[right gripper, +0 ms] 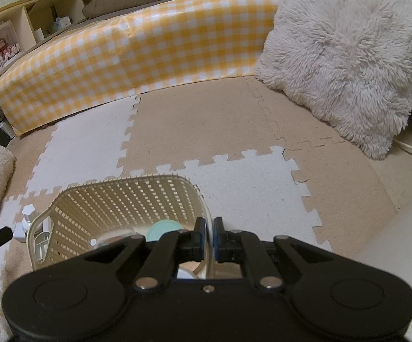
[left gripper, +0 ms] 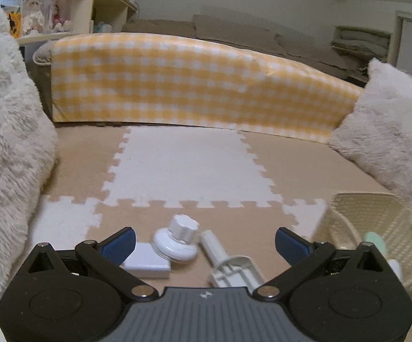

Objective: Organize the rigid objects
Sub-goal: 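Move the left tool to the white round-knobbed item and grasp it, then carry the white knobbed item with the left tool and release it into the basket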

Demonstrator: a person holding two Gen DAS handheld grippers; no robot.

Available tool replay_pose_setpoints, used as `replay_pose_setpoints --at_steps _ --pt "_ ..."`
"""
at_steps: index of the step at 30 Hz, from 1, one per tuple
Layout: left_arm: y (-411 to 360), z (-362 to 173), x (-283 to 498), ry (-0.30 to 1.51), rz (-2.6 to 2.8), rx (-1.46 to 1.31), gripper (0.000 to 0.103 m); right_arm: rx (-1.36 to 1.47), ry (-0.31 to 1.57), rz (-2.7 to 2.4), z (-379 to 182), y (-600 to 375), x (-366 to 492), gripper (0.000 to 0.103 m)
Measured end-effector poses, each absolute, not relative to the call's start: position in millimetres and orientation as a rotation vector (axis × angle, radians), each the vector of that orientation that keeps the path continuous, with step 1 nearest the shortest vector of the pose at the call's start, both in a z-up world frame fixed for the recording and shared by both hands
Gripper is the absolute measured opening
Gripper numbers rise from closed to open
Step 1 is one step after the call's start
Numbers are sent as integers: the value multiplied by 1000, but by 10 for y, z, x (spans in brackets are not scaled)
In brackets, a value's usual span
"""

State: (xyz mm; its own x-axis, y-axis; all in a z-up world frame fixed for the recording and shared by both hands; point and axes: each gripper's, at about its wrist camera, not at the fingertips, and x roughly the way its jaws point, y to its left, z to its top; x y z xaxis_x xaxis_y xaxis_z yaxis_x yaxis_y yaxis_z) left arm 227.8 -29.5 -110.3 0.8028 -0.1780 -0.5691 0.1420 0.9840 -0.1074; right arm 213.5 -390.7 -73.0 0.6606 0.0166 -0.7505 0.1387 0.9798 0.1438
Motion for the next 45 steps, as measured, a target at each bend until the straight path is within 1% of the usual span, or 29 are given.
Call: replay_pose_setpoints --at_steps 2,3,5,8,10,12,14,15,17,19,30,40,45 --pt "-294 -1140 2363 622 -158 -45 82 197 848 -69 -731 -3904 2135 6" --pt "-304 -1159 2409 633 -154 -32 78 196 848 -70 -730 -3901 2136 6" --pt "-337 -1211 2500 648 -151 17 67 196 848 -69 -729 -3899 2136 6" --pt "-403 -1278 2594 660 -154 91 62 197 848 -69 -728 -3902 2134 6" --pt "-430 -1315 2653 667 -147 121 56 197 848 -69 -729 -3899 2136 6" --pt "-451 -1342 2708 676 -143 136 54 196 848 -69 -730 -3899 2136 6" --pt "-468 -1364 2758 686 -157 143 47 195 851 -69 -729 -3894 2137 6" --pt "-483 -1375 2781 691 -158 153 46 194 852 -69 -730 -3890 2139 6" --pt "-507 -1399 2823 701 -152 170 38 195 853 -69 -727 -3886 2142 6" --pt "-508 -1415 2854 709 -142 177 33 195 853 -68 -724 -3885 2142 6" --pt "-455 -1379 2816 689 -153 147 32 195 853 -69 -725 -3886 2141 6" --pt "-406 -1019 2427 579 -203 18 32 195 854 -69 -721 -3880 2148 6" --pt "-505 -801 2234 543 -277 -33 31 195 854 -69 -722 -3873 2152 6"
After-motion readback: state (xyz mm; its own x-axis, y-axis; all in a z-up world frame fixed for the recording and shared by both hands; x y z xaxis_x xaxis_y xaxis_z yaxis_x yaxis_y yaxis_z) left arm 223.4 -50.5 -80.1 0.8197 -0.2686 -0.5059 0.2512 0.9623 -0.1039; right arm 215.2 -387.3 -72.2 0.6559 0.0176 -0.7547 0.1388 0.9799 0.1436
